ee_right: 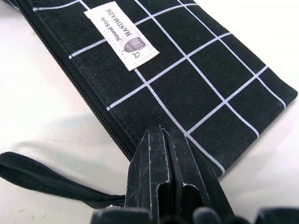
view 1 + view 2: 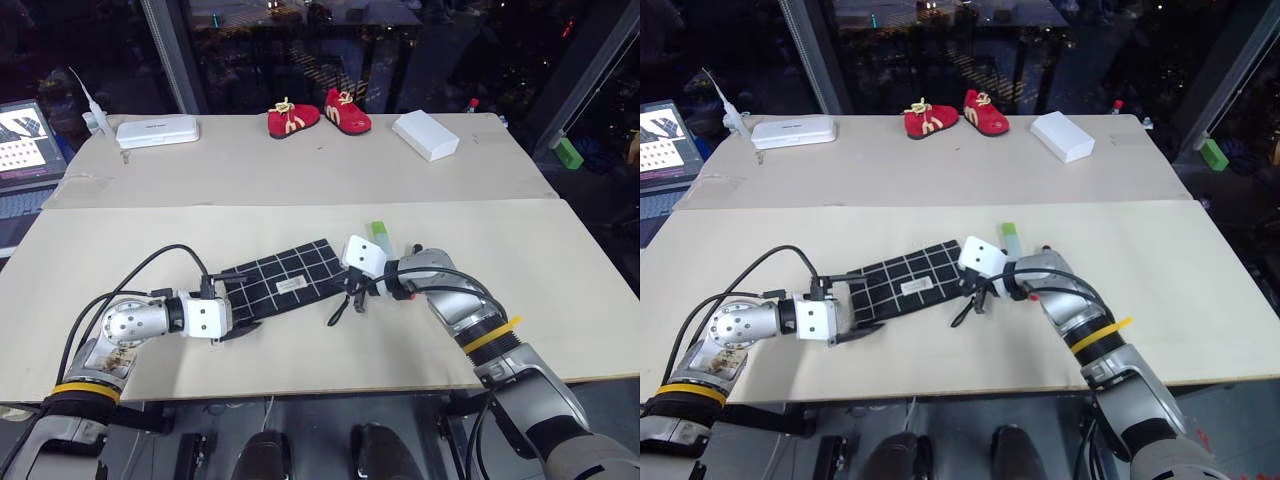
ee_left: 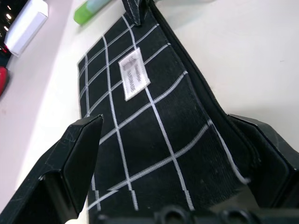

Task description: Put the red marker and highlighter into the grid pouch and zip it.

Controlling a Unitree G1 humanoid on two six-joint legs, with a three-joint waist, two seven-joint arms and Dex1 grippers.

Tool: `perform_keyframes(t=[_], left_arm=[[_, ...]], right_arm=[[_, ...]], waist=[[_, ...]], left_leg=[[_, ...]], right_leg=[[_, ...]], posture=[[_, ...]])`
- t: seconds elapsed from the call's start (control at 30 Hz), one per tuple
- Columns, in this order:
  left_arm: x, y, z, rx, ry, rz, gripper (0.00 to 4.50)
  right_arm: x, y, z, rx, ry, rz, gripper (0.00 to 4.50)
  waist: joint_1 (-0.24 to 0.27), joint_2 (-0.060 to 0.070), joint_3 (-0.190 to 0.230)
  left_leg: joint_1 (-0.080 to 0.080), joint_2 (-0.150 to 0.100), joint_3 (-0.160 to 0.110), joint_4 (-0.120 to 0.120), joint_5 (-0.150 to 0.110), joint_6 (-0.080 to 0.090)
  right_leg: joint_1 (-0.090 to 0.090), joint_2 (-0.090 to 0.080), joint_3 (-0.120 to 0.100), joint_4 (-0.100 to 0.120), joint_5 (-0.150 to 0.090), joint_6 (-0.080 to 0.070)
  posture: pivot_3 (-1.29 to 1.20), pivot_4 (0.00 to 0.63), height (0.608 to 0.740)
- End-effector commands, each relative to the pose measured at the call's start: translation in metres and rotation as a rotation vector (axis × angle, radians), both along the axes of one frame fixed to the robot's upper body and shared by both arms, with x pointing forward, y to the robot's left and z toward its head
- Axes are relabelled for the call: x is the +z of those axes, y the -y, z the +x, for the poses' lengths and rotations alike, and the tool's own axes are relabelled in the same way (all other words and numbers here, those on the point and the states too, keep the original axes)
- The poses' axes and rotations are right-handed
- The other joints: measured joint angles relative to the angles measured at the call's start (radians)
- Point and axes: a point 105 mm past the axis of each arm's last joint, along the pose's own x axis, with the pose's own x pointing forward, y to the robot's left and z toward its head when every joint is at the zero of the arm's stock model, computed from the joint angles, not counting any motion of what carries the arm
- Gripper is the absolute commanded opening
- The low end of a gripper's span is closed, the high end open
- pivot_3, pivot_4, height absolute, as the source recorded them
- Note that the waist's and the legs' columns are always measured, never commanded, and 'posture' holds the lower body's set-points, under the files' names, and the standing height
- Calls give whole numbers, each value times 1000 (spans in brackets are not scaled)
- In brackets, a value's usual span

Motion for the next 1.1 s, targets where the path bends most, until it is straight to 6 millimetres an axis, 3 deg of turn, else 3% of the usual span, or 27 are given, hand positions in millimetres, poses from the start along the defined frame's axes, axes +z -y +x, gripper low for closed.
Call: perform_keyframes(t=[0.03,0.3,0.6,0.73,0.93,1.03,1.07,1.1], left_arm=[[16,1,11,24,106,-32,4500],[20,14,4,-69,132,-97,4500],[13,7,-4,-101,24,-114,1247],[13,4,-4,-97,6,-127,53],[18,3,4,-40,-2,-199,53],[18,5,6,-24,-31,-234,53],[17,5,6,-20,-44,-240,0],[17,5,6,-16,-48,-245,0]], right_arm=[[8,4,3,-10,18,9,82],[9,5,2,-11,6,22,82],[11,6,3,-19,7,33,0],[10,8,3,-27,7,37,0],[12,9,3,-46,-6,72,0],[29,6,7,-92,-63,201,0],[34,6,7,-100,-85,234,598],[40,7,8,-108,-93,258,755]], waist=[[1,0,0],[0,0,0],[0,0,0],[0,0,0],[0,0,0],[0,0,0],[0,0,0],[0,0,0]], left_leg=[[0,0,0,0,0,0],[-1,0,1,0,0,0],[0,0,1,0,0,0],[-1,0,1,0,0,0],[-1,0,1,0,0,0],[-1,0,0,0,0,0],[-1,0,0,0,0,0],[-1,0,0,0,0,0]], right_leg=[[0,0,0,0,0,0],[0,0,0,-1,0,0],[0,0,0,0,0,0],[0,0,0,-1,0,0],[0,0,0,0,0,0],[0,0,0,0,0,0],[0,0,0,0,0,0],[0,0,0,0,0,0]], posture=[[0,150,740],[0,150,740],[0,150,740],[0,150,740],[0,150,740],[0,150,740],[0,150,740],[0,150,740]])
